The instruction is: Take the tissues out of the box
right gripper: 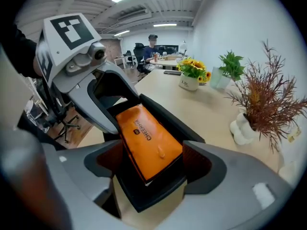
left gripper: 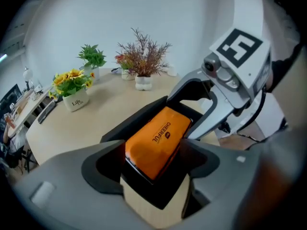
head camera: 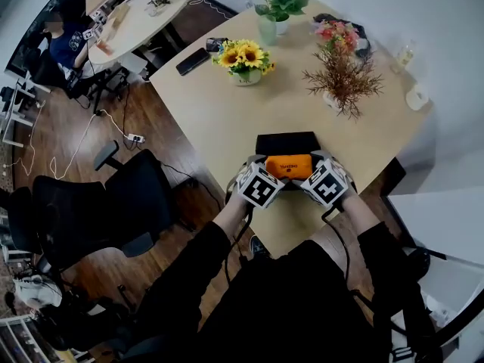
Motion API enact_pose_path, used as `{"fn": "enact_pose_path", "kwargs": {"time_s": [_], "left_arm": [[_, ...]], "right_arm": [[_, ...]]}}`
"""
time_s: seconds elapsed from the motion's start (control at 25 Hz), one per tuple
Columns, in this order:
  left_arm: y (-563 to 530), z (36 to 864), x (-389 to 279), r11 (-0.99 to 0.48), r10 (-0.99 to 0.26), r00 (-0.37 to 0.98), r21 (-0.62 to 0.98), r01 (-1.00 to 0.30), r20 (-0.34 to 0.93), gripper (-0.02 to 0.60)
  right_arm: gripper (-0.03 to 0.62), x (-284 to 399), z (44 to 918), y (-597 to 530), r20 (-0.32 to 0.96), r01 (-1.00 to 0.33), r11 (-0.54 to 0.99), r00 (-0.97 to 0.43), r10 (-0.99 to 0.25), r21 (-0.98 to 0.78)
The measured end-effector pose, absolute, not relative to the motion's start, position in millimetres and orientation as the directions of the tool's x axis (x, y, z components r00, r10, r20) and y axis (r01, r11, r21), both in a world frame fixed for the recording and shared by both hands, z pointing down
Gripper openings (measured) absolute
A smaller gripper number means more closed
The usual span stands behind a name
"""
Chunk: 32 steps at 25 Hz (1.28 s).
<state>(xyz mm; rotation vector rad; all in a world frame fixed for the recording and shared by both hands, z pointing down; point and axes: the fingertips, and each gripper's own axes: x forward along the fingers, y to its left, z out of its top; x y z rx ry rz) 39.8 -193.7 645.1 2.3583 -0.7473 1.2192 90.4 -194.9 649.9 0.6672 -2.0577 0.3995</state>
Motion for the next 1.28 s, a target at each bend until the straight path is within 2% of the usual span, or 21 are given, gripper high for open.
{"fn": "enact_pose_path", "kwargs": {"time_s": [0.16, 0.36, 0.44, 0.8, 1.0, 1.28], "left_arm": [[-195.7, 665.3, 39.5, -0.792, -0.283, 0.398, 0.021, -0.611, 0.872, 0.359], [-199.8, 665.8, 45.4, -0.794, -0.291, 0.355, -0.017, -0.608, 0.889, 0.356], [-197.7, 668.6, 47.7, -0.809, -0.277, 0.356, -0.016, -0.588, 0.893, 0.308], [-200.4, 667.8, 48.7, -0.815, -0.238, 0.360, 0.016, -0.579, 0.902, 0.242], [-187.5, 655.5, 47.1, -0.835, -0.273, 0.362, -0.033, -0.549, 0.891, 0.204], [-180.9, 620.4, 38.9, -0.830, -0.370, 0.414, -0.097, -0.549, 0.832, 0.192]], "right_arm": [[0.397, 85.8, 657.3, -197.3, 0.855, -0.571, 0.820, -0.439, -0.274, -0.031], [0.362, 85.7, 666.8, -200.8, 0.876, -0.558, 0.830, -0.400, -0.270, 0.001], [0.349, 85.2, 669.6, -199.4, 0.885, -0.553, 0.833, -0.385, -0.263, 0.007], [0.297, 83.7, 668.4, -202.8, 0.889, -0.574, 0.819, -0.372, -0.268, 0.006], [0.267, 81.4, 657.1, -189.1, 0.880, -0.570, 0.818, -0.343, -0.329, 0.083], [0.262, 79.2, 614.7, -181.8, 0.833, -0.585, 0.793, -0.345, -0.433, 0.169]]}}
